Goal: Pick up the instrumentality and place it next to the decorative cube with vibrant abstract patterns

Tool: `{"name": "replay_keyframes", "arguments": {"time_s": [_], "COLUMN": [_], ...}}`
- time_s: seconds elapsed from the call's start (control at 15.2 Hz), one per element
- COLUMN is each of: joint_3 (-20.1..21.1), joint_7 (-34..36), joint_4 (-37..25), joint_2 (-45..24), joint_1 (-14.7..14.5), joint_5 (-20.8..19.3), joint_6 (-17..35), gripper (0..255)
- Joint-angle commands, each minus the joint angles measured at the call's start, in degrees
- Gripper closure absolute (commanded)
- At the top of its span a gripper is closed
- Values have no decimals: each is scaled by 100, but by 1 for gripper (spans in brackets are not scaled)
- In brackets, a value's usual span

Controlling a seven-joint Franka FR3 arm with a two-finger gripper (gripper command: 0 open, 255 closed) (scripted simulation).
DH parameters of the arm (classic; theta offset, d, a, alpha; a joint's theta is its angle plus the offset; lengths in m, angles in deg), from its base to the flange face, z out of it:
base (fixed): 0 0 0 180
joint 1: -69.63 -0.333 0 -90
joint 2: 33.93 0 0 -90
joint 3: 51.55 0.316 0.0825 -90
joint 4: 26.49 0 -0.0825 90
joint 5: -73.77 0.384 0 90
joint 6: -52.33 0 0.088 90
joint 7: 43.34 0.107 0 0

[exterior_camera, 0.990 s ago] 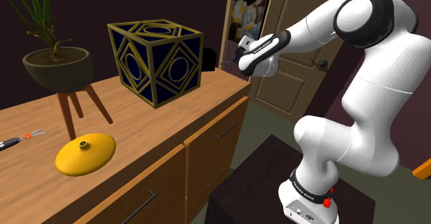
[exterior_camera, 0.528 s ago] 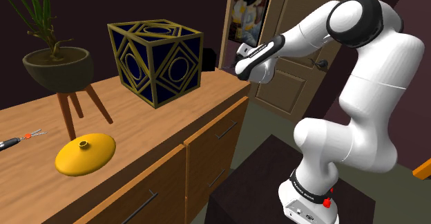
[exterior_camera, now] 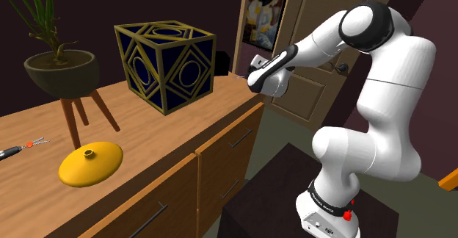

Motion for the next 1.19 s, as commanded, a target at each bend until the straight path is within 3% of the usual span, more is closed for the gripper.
{"name": "replay_keyframes", "arguments": {"time_s": [0.0, 0.33, 0.79, 0.86, 1.12], "joint_3": [-102, -248, -249, -249, -223], "joint_7": [-110, -263, -263, -263, -231], "joint_4": [-33, -90, -90, -90, -48], "joint_2": [184, 577, 577, 576, 546], "joint_1": [-140, -294, -294, -294, -237], "joint_5": [65, 60, 60, 60, 13], "joint_6": [152, 464, 464, 464, 467], "gripper": [255, 255, 255, 0, 0]}}
